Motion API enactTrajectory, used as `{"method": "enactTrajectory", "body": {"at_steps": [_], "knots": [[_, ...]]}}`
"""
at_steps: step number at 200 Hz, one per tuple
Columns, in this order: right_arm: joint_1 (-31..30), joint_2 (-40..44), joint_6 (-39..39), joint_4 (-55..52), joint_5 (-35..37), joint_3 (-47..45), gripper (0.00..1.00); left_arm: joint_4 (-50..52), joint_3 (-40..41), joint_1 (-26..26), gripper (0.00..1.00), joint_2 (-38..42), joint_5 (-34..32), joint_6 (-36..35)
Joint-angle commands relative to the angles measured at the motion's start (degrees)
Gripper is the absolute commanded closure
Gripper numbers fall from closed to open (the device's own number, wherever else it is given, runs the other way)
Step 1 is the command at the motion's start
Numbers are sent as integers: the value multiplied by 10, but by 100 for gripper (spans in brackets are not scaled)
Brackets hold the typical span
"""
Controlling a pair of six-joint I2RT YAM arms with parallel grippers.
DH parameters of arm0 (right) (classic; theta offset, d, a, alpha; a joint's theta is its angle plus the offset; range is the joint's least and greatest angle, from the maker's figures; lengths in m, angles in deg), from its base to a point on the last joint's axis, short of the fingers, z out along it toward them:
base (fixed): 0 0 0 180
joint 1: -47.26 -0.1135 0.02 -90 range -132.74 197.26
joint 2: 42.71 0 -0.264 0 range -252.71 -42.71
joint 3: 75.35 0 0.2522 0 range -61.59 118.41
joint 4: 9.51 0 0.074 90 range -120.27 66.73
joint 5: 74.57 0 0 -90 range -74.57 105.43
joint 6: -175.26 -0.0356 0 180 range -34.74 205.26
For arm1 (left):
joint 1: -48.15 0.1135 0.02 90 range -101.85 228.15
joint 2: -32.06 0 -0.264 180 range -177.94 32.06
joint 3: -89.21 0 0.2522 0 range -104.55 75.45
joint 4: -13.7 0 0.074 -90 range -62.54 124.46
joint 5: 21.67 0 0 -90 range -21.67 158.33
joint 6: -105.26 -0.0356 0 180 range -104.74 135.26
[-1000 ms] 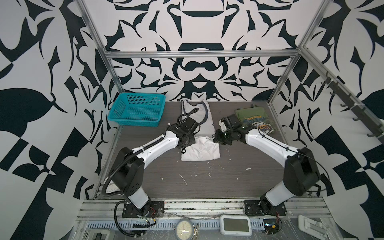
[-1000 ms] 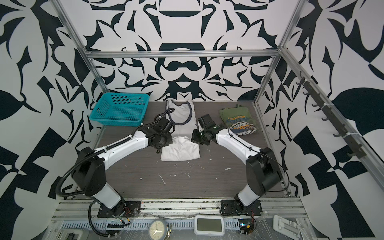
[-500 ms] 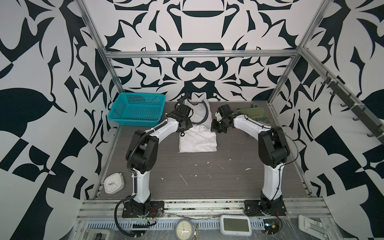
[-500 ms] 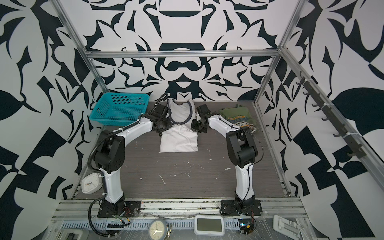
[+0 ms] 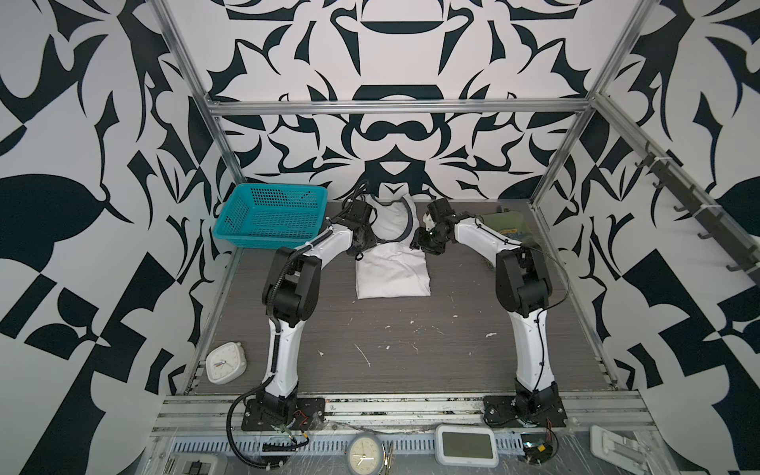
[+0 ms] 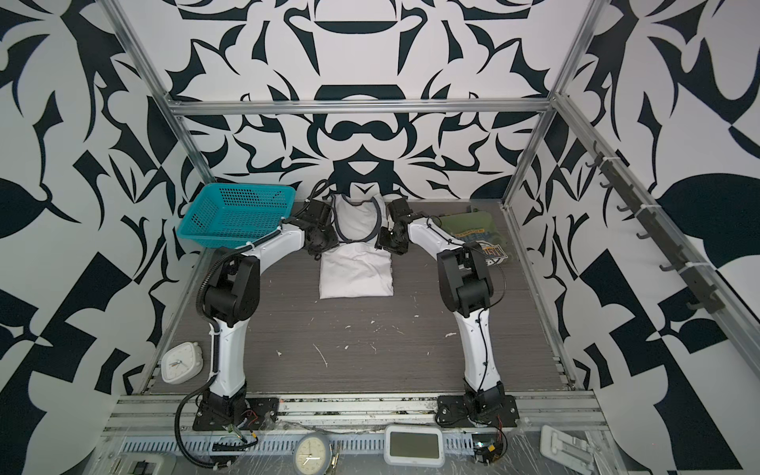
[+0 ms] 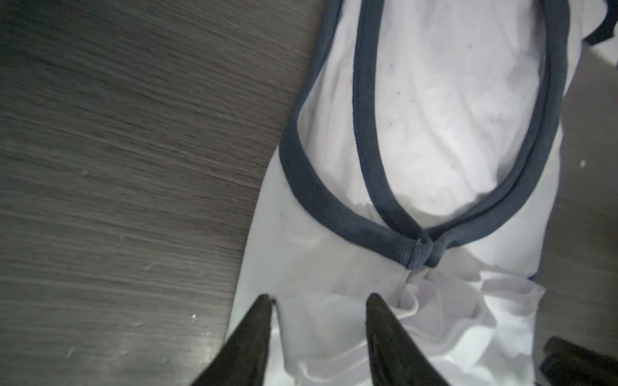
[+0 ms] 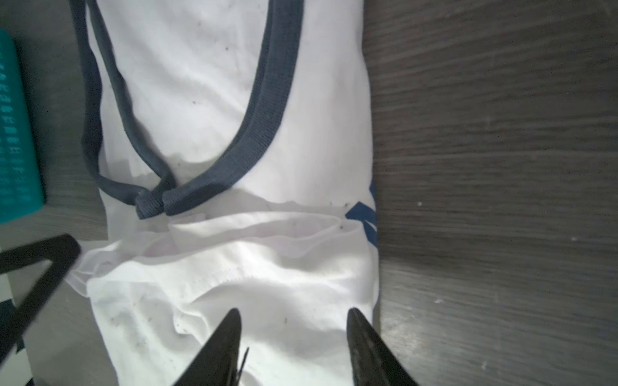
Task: Fold and stack tank tops
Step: Fold the tank top at the top-center of the table.
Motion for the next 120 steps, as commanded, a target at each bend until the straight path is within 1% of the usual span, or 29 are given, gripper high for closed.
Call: {"method": "enactTrajectory", "body": {"at_steps": [1, 18, 35, 60, 80, 102, 104, 106, 120], "knots": [[2, 57, 26, -52, 33, 21, 36, 49, -17, 3, 32, 32, -21, -6], [2, 93, 38, -64, 40, -12, 31, 64, 15, 3, 22, 75, -39, -5], [2, 141, 35, -63, 38, -73, 30, 56, 78, 3, 16, 128, -35, 4], [1, 226, 8, 7, -4, -220, 30, 15, 199, -4, 16, 205, 7, 24], [-2, 283, -15, 75, -51, -327, 30, -20, 294, -11, 16, 245, 44, 42], [-5, 313, -27, 117, -87, -398, 30, -55, 362, -24, 16, 269, 79, 47], [-5, 314, -29, 122, -92, -404, 30, -59, 366, -25, 13, 270, 83, 47], [-4, 316, -29, 127, -98, -409, 30, -62, 371, -26, 12, 271, 87, 46], [-5, 313, -31, 143, -117, -431, 30, -90, 396, -29, 10, 268, 113, 46]]}}
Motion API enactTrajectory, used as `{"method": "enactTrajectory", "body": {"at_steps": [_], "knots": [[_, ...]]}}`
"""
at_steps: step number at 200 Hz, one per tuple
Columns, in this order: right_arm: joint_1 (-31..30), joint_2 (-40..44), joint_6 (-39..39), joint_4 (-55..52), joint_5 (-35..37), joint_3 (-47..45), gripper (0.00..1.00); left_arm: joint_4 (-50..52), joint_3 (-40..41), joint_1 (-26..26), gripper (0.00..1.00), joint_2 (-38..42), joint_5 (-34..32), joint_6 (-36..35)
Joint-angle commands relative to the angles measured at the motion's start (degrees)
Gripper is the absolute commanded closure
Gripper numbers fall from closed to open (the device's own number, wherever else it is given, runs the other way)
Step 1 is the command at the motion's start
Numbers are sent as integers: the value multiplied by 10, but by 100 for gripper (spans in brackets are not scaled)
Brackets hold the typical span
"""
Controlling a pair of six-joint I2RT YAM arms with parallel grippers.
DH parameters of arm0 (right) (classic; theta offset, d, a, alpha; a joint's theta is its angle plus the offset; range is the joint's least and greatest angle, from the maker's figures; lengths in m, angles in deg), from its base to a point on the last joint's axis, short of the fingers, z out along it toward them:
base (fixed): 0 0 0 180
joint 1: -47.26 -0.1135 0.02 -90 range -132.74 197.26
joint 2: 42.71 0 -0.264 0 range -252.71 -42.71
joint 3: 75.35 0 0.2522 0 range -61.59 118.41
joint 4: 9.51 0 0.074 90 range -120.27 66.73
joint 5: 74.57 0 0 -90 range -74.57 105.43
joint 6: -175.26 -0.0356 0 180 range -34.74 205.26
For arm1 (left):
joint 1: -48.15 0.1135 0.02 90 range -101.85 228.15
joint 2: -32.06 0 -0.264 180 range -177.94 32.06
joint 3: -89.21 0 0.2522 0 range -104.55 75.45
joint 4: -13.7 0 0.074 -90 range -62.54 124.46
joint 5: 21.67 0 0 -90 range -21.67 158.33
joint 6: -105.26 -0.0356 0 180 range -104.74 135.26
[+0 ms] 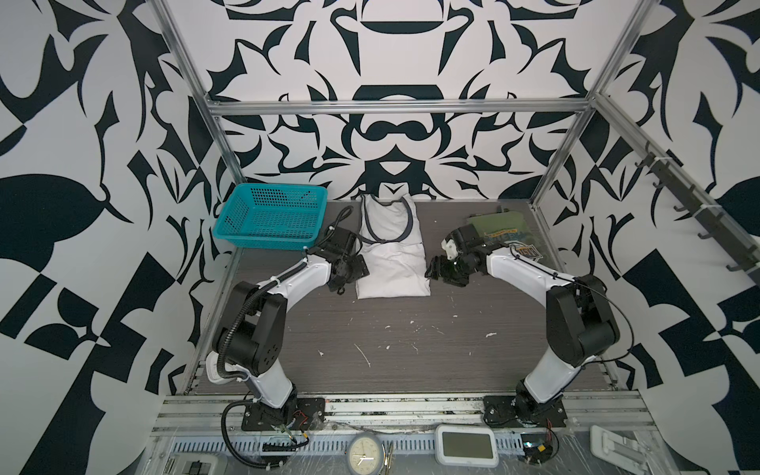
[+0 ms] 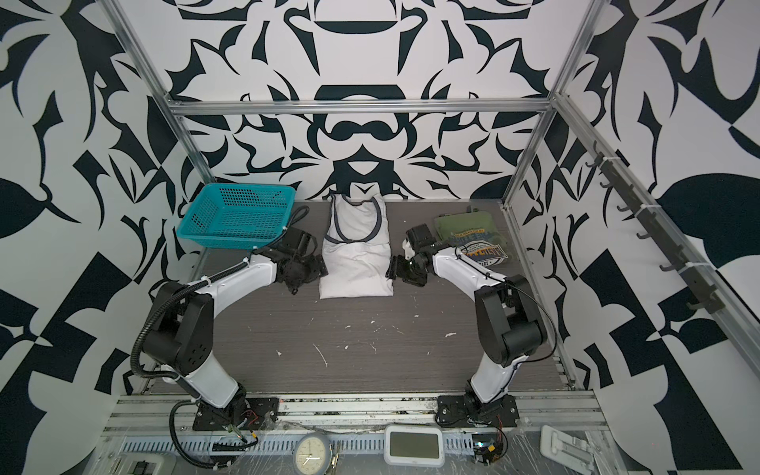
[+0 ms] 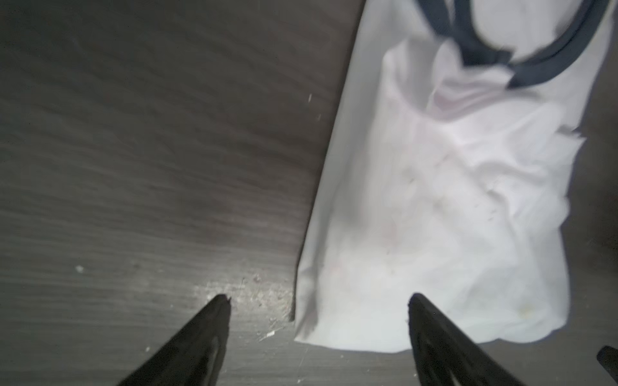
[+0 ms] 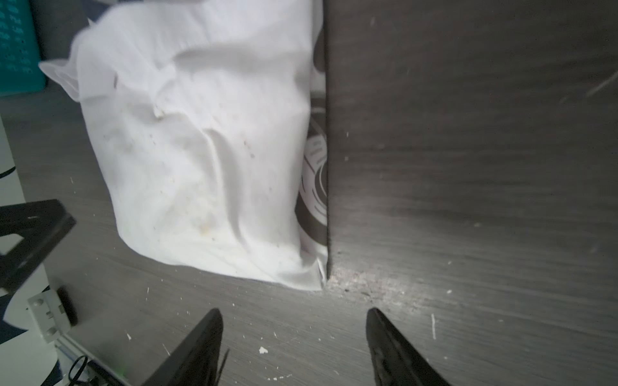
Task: Fold and stack tank tops
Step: Fold the tank top at the top-center of the table.
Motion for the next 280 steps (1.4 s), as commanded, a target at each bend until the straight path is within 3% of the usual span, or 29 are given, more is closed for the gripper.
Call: {"method": "enactTrajectory", "body": {"at_steps": [1, 60, 79, 106, 149, 170, 195, 221, 259, 280], "knots": [[-3, 14, -19, 71, -58, -35, 30, -56, 37, -8, 10, 9, 61, 10], [-4, -36, -34, 114, -45, -49, 32, -89, 55, -8, 14, -37, 71, 26], [-5, -53, -37, 108, -27, -40, 34, -86, 52, -8, 23, -49, 64, 27], [-14, -76, -38, 106, -17, -35, 38, -91, 53, -8, 26, -61, 71, 30], [-38, -93, -60, 115, -2, -49, 53, -105, 63, -10, 41, -62, 83, 36], [-43, -89, -71, 132, -5, -60, 69, -110, 65, -14, 46, -59, 87, 36], [-48, -75, -74, 134, -4, -64, 88, -113, 70, -18, 61, -53, 85, 35], [-49, -49, -78, 131, 4, -78, 99, -112, 79, -18, 77, -38, 82, 36], [-56, 7, -83, 119, 9, -118, 100, -104, 107, -36, 98, 1, 59, 37], [-70, 55, -87, 98, 25, -145, 100, -83, 119, -64, 100, 38, 38, 44]]}}
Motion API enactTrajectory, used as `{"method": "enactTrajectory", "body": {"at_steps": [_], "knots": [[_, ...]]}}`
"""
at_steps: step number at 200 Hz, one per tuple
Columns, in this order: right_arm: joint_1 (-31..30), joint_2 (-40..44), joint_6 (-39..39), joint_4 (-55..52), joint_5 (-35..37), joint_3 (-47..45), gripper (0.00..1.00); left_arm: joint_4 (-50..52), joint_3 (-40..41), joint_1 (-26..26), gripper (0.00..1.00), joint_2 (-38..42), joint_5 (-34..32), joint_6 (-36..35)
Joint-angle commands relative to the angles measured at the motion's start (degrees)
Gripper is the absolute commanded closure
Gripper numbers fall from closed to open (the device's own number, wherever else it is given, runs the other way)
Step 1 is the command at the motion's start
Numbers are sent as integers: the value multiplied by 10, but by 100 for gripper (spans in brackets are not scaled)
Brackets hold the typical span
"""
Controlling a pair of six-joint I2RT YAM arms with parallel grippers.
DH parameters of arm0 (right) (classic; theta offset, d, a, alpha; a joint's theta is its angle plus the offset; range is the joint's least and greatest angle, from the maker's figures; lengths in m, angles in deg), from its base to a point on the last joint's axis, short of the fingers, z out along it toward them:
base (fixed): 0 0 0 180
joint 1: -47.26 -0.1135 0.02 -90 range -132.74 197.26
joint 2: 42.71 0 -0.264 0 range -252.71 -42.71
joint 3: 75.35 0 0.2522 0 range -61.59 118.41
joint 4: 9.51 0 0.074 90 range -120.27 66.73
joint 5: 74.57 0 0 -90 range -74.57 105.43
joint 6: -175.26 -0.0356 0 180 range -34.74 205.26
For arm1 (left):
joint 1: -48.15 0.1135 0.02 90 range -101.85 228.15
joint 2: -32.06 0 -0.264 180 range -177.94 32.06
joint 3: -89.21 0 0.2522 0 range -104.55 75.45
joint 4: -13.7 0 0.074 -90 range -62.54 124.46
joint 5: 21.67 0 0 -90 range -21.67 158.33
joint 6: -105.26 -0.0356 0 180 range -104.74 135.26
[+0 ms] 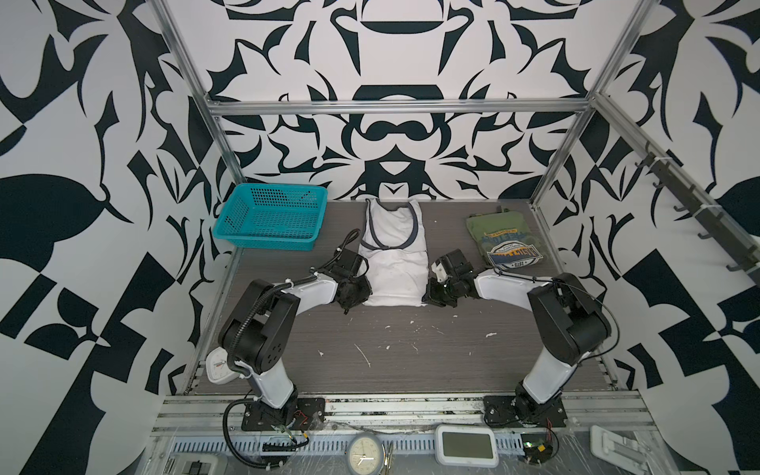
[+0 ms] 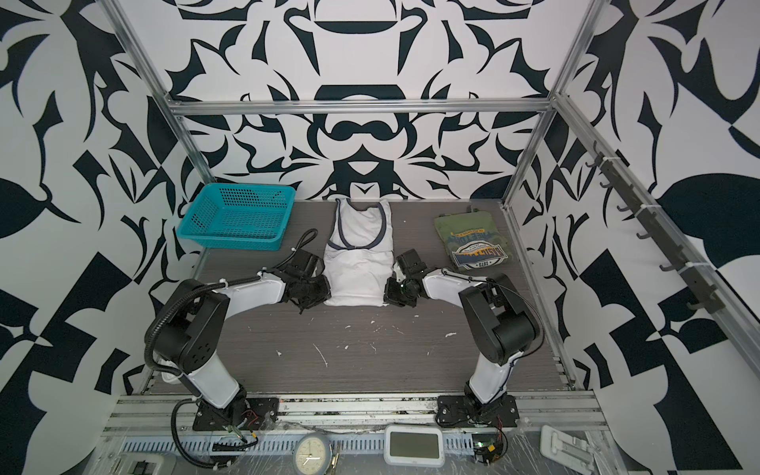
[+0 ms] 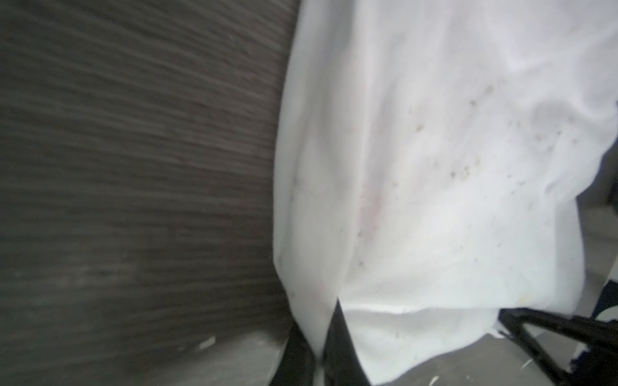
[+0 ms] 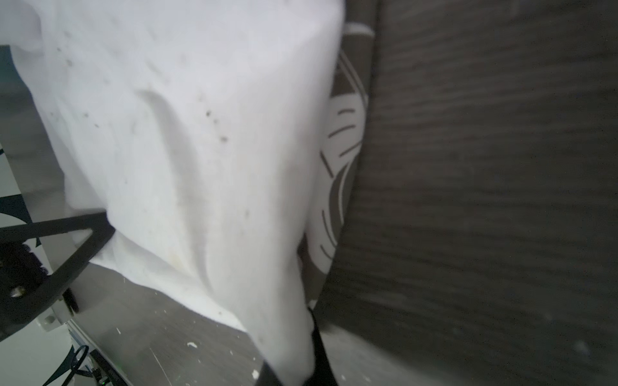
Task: Fold and stack tank tops
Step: Fold the tank top at the top-center of the table.
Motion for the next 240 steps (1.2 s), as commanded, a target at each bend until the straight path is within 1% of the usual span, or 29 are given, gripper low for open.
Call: {"method": "enactTrajectory", "body": {"at_steps": [1, 28, 54, 79, 89, 109, 132, 155, 163, 177, 187, 196, 209, 221, 240], "knots": [[-12, 59, -7, -45, 30, -23, 100, 49, 19, -24, 100, 44, -38, 6], [-34, 150, -16, -88, 52, -63, 100, 114, 25, -71, 100, 107, -72, 23], [-70, 239, -29, -148, 79, -84, 100, 187, 26, -111, 100, 173, -76, 51], [-86, 305, -48, -198, 78, -89, 100, 257, 22, -144, 100, 232, -74, 88], [-90, 331, -56, -216, 77, -85, 100, 271, 23, -157, 98, 271, -72, 102], [-99, 372, -73, -235, 72, -67, 100, 283, 19, -166, 97, 306, -44, 123], [-99, 382, -89, -251, 65, -33, 100, 296, -12, -166, 94, 325, -36, 126], [-96, 360, -86, -252, 67, 15, 100, 304, -68, -155, 88, 304, -41, 106], [-91, 344, -79, -252, 72, 36, 100, 299, -90, -142, 88, 285, -30, 96], [-71, 302, -67, -250, 64, 74, 100, 285, -127, -111, 88, 243, 11, 75], [-52, 269, -58, -243, 45, 96, 100, 275, -154, -87, 88, 196, 37, 60], [-30, 237, -54, -232, 15, 112, 100, 280, -185, -65, 88, 161, 60, 52], [2, 196, -48, -212, -16, 134, 100, 274, -227, -39, 88, 113, 80, 37], [25, 161, -42, -201, -37, 159, 100, 264, -260, -14, 88, 71, 114, 35], [53, 103, -32, -195, -66, 205, 100, 252, -304, 16, 88, 10, 144, 36]]}}
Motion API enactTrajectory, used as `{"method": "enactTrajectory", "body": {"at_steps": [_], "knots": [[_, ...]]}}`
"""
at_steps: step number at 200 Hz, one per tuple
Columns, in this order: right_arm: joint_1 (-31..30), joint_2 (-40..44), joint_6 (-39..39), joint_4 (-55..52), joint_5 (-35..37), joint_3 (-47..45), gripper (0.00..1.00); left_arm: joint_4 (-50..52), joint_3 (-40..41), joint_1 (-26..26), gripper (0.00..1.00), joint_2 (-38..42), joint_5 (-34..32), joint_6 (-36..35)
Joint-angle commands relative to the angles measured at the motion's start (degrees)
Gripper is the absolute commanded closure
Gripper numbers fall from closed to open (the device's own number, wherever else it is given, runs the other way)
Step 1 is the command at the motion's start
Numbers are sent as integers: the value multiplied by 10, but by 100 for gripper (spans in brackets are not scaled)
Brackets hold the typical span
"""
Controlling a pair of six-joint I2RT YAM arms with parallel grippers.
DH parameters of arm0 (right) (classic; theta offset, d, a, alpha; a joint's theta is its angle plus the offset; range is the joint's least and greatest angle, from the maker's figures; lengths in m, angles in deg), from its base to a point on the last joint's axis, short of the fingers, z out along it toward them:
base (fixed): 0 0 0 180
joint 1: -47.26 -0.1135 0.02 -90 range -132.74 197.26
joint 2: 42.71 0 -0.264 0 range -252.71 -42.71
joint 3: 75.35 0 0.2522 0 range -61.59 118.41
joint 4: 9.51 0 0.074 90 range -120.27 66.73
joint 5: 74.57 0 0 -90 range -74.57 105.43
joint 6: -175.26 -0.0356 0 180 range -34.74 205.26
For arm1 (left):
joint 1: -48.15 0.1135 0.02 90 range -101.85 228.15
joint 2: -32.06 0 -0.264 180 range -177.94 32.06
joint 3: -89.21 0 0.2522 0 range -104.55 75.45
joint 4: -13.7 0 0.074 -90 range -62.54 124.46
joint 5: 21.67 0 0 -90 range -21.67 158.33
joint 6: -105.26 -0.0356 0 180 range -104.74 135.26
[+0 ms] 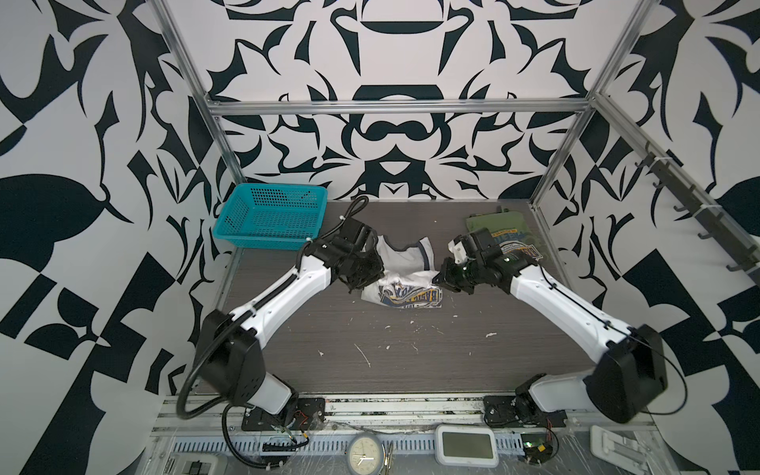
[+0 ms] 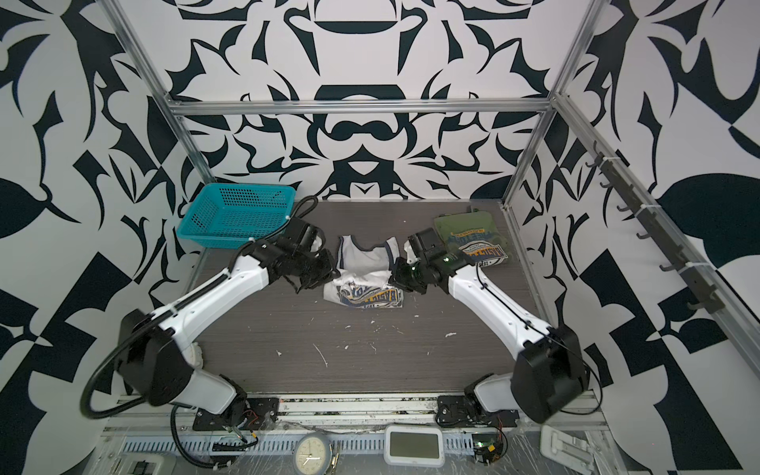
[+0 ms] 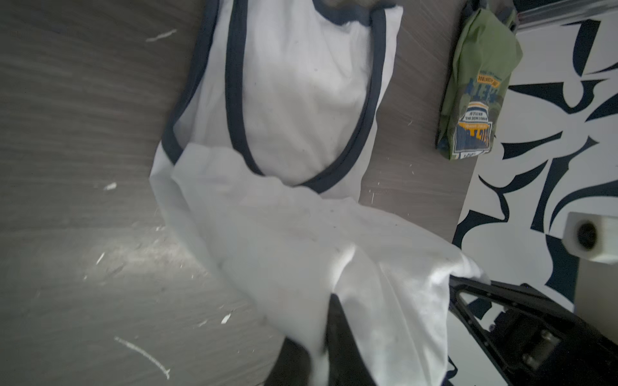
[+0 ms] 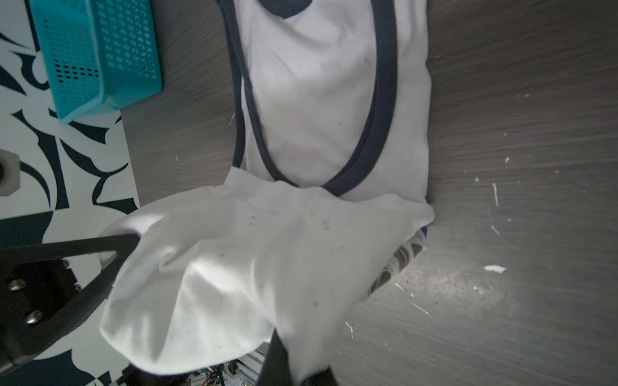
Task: Fold and stack tank tops
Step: Fold the tank top at the top-center of the table.
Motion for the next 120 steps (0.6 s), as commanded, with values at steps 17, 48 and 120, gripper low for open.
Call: {"method": "enactTrajectory", "body": {"at_steps": [17, 48, 120], "knots": [[46, -87, 37, 28, -64, 99, 100, -1, -94, 50, 87, -101, 71, -19], [72, -158, 46, 29, -89, 166, 100, -17, -142, 78, 87, -162, 81, -20], [95, -305, 44, 42, -79, 283, 100, -28, -270, 125, 80, -303, 96, -12]]}}
